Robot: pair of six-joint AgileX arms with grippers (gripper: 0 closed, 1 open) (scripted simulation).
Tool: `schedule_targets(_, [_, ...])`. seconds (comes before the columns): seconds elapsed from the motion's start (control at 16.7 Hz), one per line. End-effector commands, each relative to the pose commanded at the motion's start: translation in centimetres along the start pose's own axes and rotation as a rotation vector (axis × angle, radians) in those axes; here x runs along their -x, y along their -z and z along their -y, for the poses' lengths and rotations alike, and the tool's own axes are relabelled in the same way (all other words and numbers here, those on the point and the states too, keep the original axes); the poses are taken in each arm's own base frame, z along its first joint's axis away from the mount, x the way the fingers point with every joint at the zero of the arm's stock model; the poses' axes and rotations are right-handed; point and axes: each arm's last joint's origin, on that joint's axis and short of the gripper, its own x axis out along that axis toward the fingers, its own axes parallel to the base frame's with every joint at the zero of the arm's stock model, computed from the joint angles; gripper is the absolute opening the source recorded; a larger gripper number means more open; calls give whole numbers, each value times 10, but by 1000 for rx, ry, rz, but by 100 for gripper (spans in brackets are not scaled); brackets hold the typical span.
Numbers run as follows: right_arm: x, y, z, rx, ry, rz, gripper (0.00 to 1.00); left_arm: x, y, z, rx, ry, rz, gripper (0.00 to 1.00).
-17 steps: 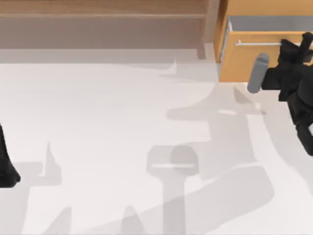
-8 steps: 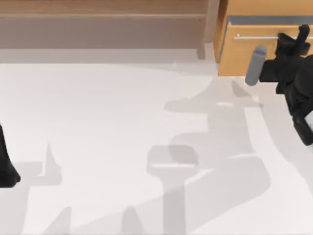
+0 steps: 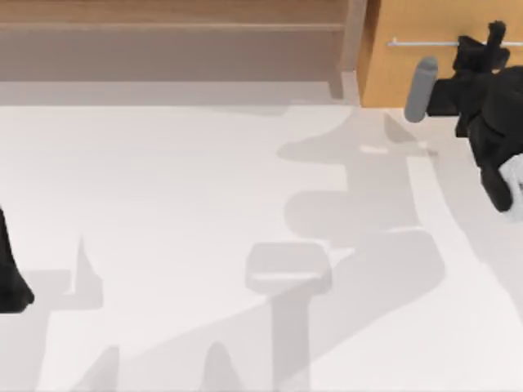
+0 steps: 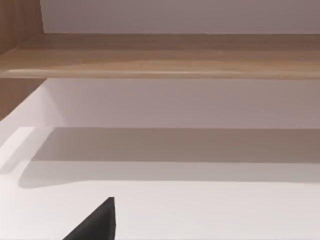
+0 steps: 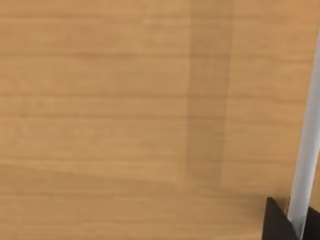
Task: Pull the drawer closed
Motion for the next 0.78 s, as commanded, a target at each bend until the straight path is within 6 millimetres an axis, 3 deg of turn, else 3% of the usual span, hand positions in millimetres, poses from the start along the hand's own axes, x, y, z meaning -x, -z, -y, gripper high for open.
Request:
schedule_targets(0.24, [0,0,0,0,0,0,0,0,0,0,0,0,0,100])
schedule_targets(0.78, [0,0,0,0,0,0,68,0,0,0,0,0,0,100])
